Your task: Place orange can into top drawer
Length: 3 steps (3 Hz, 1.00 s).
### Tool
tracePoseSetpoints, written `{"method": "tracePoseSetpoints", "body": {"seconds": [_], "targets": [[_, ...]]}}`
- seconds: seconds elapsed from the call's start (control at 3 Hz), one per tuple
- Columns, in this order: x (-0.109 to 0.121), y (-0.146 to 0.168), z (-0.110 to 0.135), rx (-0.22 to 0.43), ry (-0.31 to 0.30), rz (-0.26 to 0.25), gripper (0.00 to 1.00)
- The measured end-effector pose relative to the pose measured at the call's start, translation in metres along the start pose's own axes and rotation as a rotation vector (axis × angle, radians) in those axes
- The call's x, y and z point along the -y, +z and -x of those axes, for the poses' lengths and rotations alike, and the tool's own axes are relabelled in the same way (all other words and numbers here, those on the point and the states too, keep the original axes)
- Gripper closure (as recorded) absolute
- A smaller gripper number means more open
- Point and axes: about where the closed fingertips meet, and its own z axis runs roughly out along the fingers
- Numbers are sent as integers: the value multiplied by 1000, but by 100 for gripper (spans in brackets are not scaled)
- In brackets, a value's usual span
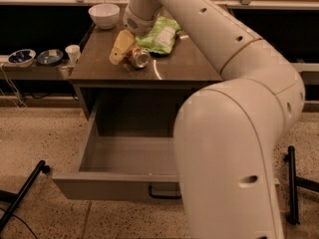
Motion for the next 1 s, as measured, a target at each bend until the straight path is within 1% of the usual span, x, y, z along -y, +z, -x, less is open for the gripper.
{"method": "tracePoseSetpoints", "body": {"seconds": [0.33, 0.67, 1.0], "targets": [[0, 29, 4, -45, 29, 34, 4], [3, 43, 1, -67, 50, 46, 26], [-2, 48, 7, -74, 26, 52, 50]]}}
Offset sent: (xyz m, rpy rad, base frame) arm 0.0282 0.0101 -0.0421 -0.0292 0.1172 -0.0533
